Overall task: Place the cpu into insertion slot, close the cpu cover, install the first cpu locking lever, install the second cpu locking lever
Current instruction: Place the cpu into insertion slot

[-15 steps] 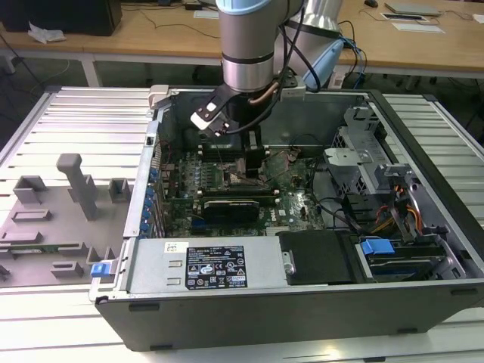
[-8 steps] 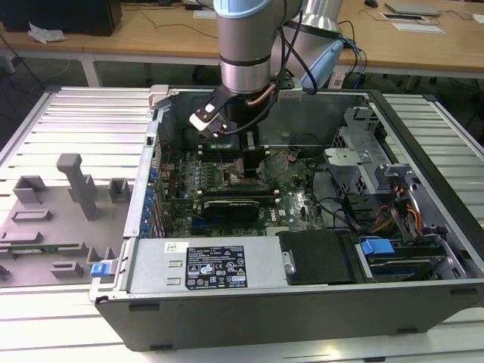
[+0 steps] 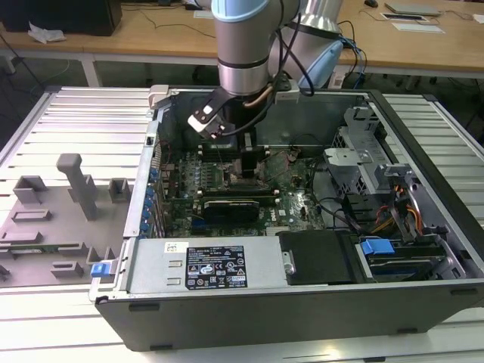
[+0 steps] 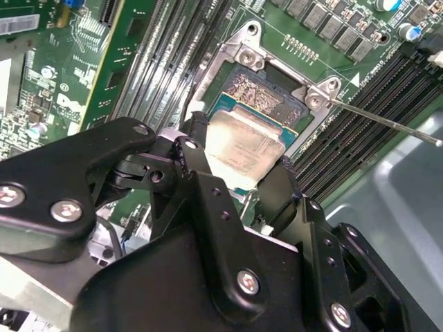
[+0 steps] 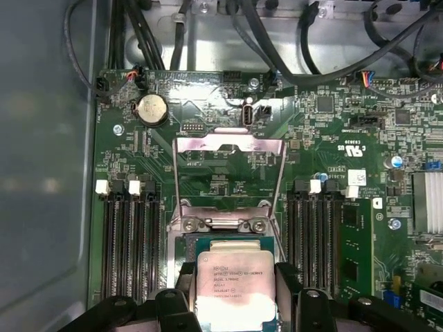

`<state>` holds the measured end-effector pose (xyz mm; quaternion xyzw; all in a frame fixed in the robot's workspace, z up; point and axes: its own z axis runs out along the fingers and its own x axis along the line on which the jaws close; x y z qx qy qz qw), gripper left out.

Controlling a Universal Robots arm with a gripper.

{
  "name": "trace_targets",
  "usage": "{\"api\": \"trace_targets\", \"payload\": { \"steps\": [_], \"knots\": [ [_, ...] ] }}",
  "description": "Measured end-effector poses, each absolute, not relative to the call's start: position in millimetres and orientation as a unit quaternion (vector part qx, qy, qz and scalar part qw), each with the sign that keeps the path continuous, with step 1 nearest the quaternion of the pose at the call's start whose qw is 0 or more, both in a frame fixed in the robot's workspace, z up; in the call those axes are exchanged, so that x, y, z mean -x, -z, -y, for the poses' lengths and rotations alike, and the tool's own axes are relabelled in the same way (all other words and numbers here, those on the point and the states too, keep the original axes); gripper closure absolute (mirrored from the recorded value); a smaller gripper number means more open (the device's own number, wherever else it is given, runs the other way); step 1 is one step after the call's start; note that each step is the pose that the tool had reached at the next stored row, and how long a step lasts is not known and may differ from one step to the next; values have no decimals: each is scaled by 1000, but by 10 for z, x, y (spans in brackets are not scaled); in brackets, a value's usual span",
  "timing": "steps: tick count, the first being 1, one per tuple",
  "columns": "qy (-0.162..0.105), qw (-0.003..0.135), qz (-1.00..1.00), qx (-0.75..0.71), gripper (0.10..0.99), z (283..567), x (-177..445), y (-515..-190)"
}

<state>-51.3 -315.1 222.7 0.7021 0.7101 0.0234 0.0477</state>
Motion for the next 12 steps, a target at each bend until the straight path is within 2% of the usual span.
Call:
{"api": "trace_targets", "payload": {
  "steps": [12],
  "knots": [
    [-24,48,-710,-703,545,3134,534,-2141]
  ]
}}
